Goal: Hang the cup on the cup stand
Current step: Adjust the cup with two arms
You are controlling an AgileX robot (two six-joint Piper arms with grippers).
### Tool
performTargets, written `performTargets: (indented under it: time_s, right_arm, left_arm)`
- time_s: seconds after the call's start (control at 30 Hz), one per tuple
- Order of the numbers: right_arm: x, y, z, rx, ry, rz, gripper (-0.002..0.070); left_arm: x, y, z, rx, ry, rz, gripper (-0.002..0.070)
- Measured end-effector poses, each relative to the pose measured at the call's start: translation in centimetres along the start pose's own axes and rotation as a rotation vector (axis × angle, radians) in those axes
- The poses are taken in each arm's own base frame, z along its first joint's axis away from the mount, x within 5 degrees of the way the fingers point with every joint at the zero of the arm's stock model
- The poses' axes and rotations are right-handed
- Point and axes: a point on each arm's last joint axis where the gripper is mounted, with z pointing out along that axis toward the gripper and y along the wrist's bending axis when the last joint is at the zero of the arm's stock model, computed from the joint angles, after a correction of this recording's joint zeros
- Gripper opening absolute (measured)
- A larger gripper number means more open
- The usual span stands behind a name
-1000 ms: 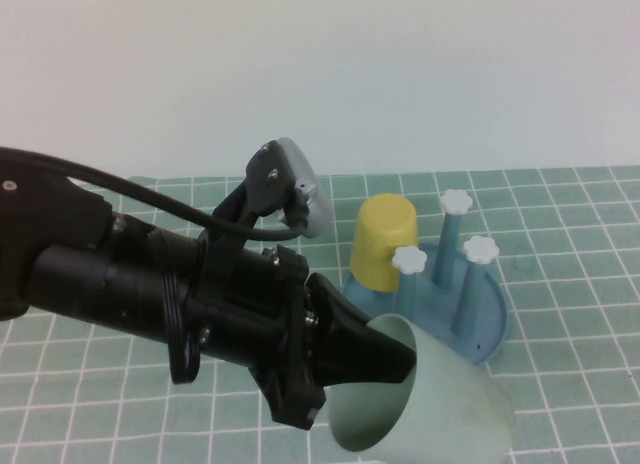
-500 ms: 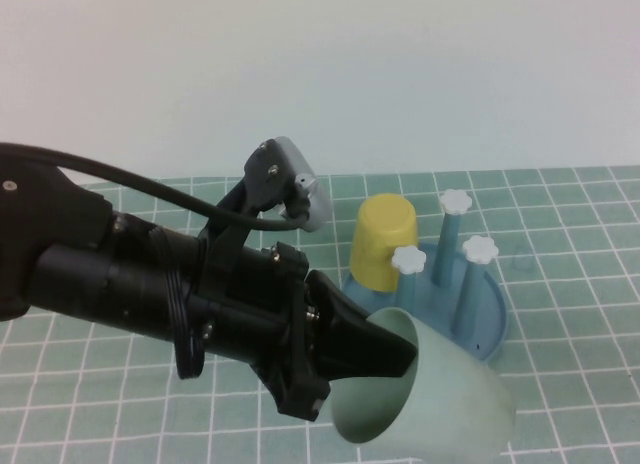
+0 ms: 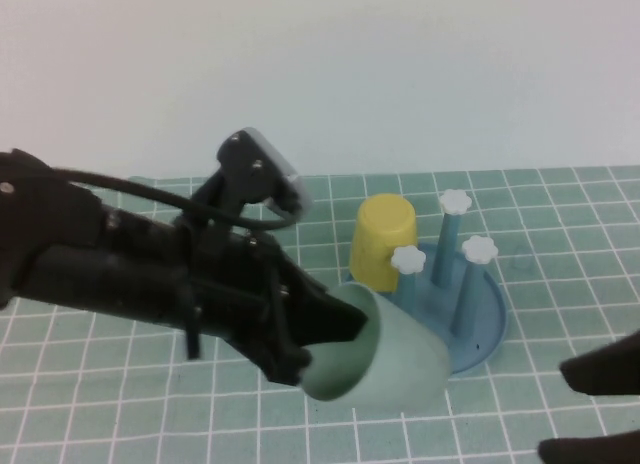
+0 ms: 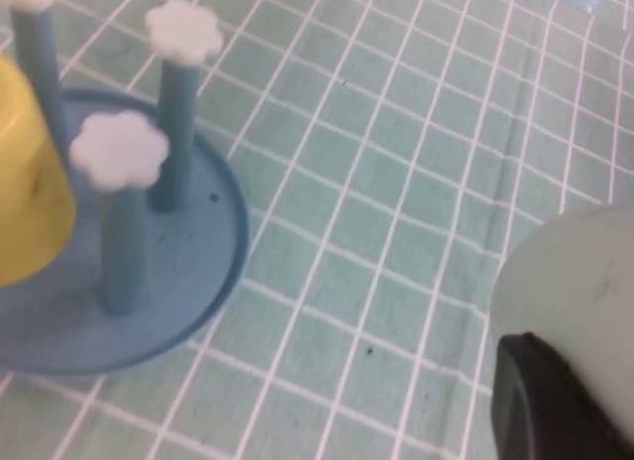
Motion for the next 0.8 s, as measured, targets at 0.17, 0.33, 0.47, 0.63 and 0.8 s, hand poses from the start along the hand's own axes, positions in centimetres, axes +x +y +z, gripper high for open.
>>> performTargets:
  time_s: [0.17, 0.33, 0.47, 0.63, 0.8]
  right_arm:
    - [-1.1, -0.3, 1.3, -0.086, -0.009, -0.004, 0.0512]
    - [-1.6, -0.1, 1.6, -0.125, -0.071, -0.266, 0.0519]
    - [-2.3, -0.3, 1.7, -0.106, -0.134, -0.299, 0.0522]
    - [-2.5, -1.2, 3.3, -0.115, -0.105, -0.257, 0.0528]
    - [-3.3, -2.3, 5.0, -0.156, -0.044, -0.167, 0.0611]
  left_arm:
    - [0.7, 2.6, -2.9, 0.039, -0.023, -0.042, 0.0011]
    - [1.8, 4.6, -4.5, 0.127, -0.038, -0.127, 0.0011]
    - [2.1, 4.0, -3.3, 0.167, 0.008, -0.110, 0.0011]
    - [1.4, 2.8, -1.2, 0.243, -0.013, -0.122, 0.0011]
    - [2.1, 2.5, 1.1, 0.308, 0.067, -0.131, 0.0011]
